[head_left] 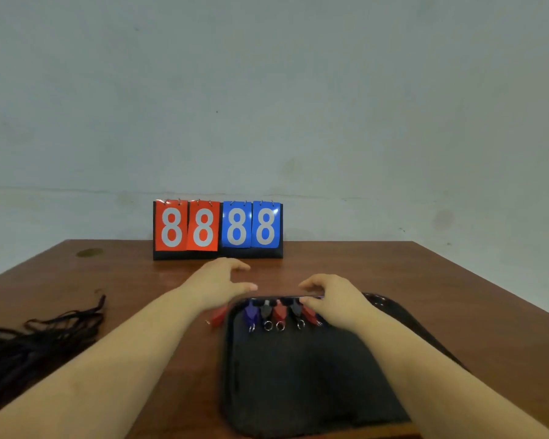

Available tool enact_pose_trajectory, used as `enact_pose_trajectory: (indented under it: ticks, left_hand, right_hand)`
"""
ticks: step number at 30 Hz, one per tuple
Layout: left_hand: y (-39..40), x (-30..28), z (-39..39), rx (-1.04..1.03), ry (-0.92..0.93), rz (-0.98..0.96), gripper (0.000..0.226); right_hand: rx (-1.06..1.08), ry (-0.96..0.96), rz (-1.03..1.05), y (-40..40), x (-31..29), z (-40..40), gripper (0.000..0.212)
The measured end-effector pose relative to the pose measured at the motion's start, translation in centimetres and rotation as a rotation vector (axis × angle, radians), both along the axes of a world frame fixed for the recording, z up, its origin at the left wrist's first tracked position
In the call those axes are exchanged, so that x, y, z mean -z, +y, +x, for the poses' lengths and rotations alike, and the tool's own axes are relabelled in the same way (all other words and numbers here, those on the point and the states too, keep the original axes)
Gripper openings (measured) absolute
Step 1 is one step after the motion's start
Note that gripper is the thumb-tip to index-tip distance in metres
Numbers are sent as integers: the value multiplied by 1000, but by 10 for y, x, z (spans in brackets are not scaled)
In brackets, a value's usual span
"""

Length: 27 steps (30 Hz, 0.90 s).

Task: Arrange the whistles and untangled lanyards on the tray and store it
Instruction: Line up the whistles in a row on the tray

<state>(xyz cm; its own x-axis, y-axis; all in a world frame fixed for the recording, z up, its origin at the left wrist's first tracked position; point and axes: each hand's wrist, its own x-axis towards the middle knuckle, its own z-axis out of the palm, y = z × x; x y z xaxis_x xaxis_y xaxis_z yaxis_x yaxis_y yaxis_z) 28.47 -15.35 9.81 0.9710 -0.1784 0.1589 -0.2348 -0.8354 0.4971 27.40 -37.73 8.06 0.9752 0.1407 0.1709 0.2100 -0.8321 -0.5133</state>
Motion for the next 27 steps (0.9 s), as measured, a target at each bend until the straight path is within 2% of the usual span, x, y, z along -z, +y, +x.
enact_pose_trajectory:
  ticks: [8,18,23,27]
  left_hand:
    - [87,16,-22,-116,61,-23,47]
    - [77,69,17,-45,111,-151,52]
    - [74,85,26,-23,74,-152,50]
    - [76,85,25,8,46,-146,46]
  right_hand:
    - [-126,27,-9,101,5,6,32]
    - [-34,-4,-136,126,43,47,53]
    - [-33,-58,-87,128,54,53,27]
    - [-64,-109,-68,133,55,47,24]
